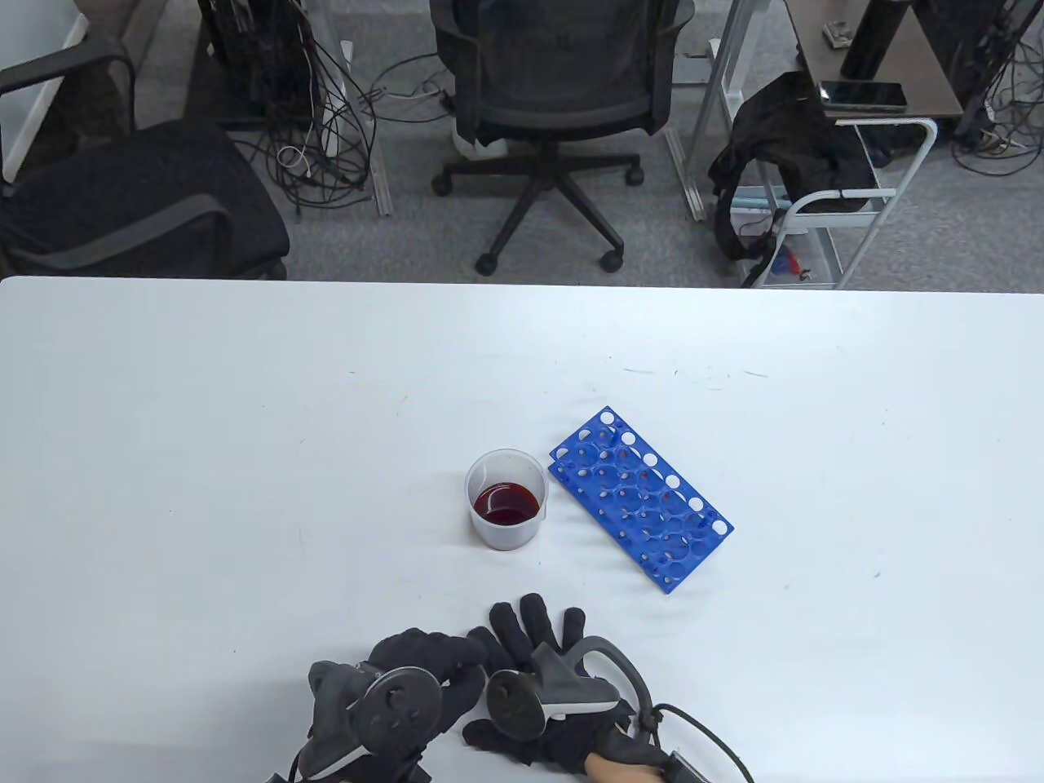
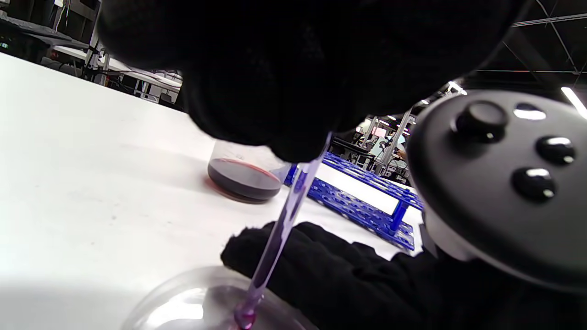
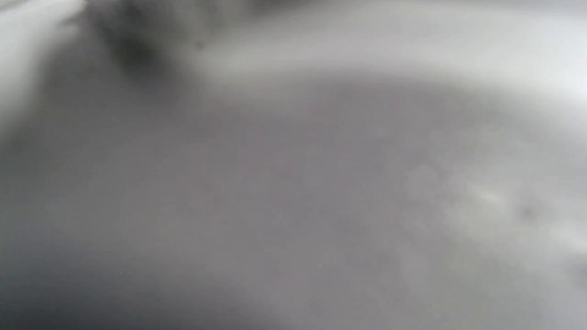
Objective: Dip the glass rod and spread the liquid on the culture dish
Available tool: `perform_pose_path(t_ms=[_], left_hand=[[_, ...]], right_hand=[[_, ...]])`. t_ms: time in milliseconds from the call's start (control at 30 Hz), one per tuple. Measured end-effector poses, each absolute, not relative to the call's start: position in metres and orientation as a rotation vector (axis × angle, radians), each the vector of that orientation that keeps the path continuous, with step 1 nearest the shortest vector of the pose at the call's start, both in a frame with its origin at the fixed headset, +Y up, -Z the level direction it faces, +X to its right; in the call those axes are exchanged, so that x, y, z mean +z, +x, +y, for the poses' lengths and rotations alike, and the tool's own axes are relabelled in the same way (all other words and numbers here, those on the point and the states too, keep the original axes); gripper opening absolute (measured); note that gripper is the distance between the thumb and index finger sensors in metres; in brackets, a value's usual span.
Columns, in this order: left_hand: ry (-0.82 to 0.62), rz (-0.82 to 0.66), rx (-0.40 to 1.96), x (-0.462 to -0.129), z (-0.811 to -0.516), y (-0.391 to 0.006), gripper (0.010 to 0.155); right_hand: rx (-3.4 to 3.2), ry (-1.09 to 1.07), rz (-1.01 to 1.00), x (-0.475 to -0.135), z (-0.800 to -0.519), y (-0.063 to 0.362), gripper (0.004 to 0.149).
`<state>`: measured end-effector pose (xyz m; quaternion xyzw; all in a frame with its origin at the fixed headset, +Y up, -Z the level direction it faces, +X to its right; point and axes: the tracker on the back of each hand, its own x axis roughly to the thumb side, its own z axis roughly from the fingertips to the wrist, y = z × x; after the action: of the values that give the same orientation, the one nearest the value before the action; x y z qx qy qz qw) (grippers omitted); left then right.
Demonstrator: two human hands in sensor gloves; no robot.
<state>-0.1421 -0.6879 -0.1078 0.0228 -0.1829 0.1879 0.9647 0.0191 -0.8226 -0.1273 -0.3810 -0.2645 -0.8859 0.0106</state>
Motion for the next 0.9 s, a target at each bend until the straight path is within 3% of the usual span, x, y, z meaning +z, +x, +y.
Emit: perform_pose_path(t_ms=[267,467,667,900], left_hand=[[0.207,-0.376,0.407,-0.134,-0.624,-0.146,0.037],[0.344,-0.367,0.360,-0.177,-0.588,-0.123,0.036],[0.250,-0.338,0.275,-0.227,-0.602,-0.094,0.035],[0.060,-0.339,0.194,-0.271,-0.653,-0.073,0.035]], right_hand=[[-2.764,-1.189,-0.826,-0.127,-0.823,0.019,0.100],[-2.764,-1.189,-0.826,-0.127,-0.823,0.019,0.100],[-2.771,-1.195,-0.827,-0.128,-0.823,0.019,0.100],[-2.769,-1.194,-0.828,-0.128,-0.823,0.019,0.100]])
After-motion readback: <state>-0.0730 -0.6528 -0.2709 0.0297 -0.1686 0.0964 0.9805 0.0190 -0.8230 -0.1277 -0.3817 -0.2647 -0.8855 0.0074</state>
